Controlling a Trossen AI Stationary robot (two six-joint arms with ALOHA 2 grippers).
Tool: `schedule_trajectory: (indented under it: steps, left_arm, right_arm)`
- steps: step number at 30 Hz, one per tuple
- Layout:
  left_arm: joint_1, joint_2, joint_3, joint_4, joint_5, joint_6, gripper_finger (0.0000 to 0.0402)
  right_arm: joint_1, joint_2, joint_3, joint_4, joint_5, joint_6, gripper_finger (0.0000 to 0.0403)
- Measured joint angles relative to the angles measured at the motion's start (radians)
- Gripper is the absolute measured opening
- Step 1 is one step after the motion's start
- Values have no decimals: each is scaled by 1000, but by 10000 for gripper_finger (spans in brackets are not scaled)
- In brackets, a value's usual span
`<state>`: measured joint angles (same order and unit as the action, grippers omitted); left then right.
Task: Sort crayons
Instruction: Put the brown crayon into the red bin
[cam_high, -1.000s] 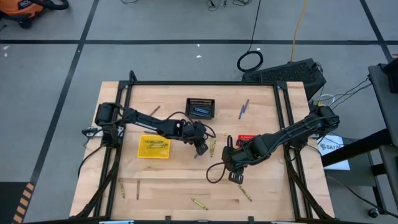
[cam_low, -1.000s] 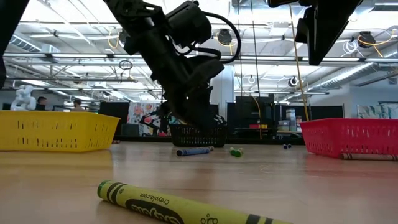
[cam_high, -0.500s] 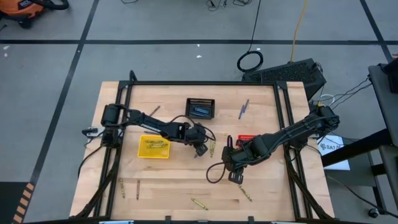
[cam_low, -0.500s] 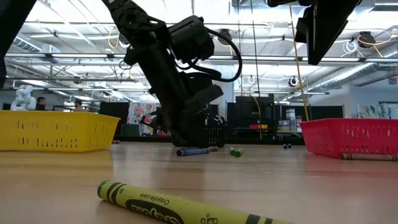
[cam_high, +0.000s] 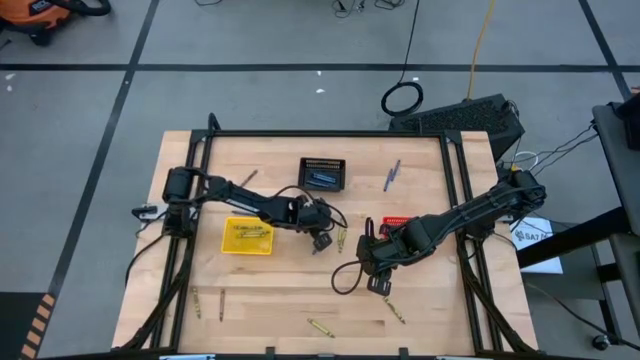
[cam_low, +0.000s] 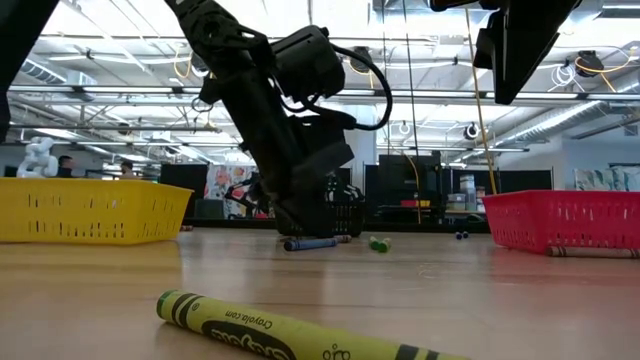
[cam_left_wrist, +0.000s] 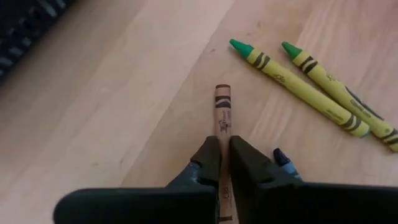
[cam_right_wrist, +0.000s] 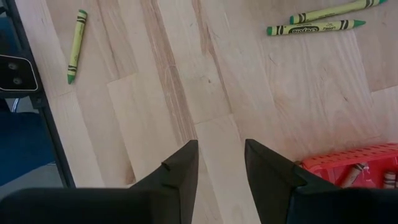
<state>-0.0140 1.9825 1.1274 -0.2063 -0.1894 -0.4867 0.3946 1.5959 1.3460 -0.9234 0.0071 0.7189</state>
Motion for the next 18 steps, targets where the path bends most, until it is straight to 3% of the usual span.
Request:
schedule_trajectory:
  steps: [7, 18]
  left_arm:
    - [3, -36, -5, -29, 36, 58, 9]
    - [-5, -165, -7, -115, 43, 137, 8]
  right_arm:
    - [0, 0, 0, 0, 2, 2, 118]
    - [7, 0, 0, 56, 125, -8, 118]
